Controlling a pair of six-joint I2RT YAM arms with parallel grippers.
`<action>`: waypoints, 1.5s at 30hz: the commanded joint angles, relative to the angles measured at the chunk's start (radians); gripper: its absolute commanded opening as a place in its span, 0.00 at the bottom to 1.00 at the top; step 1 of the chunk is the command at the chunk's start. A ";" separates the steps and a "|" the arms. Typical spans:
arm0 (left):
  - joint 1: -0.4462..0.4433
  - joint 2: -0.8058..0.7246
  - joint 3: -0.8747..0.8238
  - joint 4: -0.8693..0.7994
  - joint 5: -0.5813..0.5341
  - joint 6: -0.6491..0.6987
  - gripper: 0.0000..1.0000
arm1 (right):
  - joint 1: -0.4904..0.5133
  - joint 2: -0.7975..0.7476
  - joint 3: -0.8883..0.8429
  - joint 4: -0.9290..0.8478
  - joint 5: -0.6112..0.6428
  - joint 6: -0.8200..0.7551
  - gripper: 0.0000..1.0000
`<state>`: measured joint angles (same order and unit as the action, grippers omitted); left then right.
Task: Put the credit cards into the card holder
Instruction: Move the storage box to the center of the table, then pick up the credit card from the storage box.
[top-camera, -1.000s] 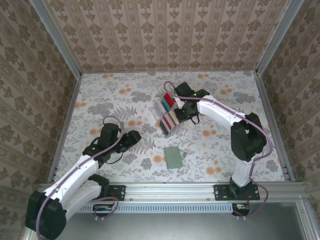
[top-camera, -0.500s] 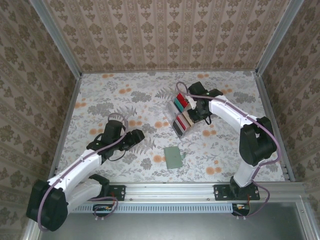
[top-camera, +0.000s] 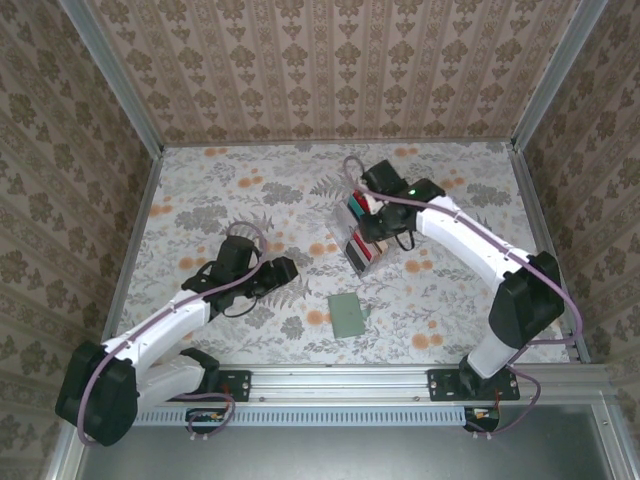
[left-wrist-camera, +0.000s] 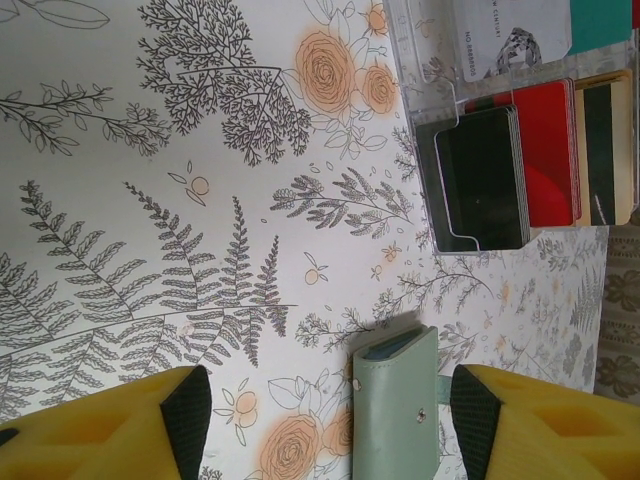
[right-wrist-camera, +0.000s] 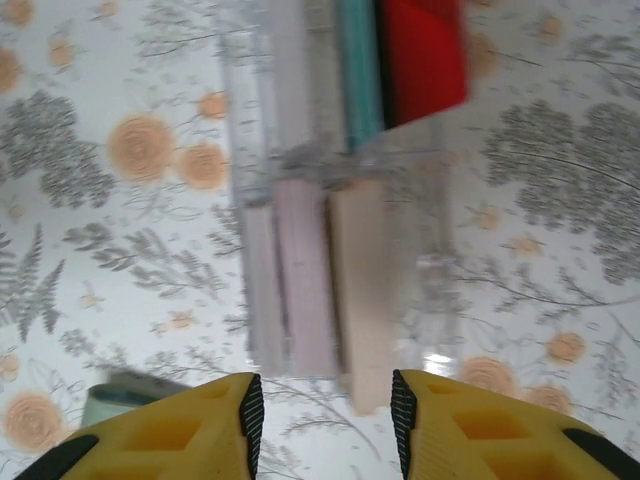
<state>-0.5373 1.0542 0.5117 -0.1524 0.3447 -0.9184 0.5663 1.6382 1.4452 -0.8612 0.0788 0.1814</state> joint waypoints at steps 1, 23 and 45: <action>-0.007 0.005 0.035 0.019 0.013 0.029 0.69 | 0.072 0.040 0.028 -0.012 0.144 0.051 0.41; -0.003 0.015 0.037 0.006 0.004 0.049 0.80 | 0.197 0.302 0.113 -0.074 0.473 0.104 0.36; 0.008 0.012 0.030 -0.004 0.005 0.046 0.81 | 0.233 0.351 0.091 -0.072 0.711 0.109 0.27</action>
<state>-0.5354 1.0660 0.5159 -0.1493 0.3443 -0.8940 0.8013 2.0052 1.5372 -0.9085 0.7143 0.2916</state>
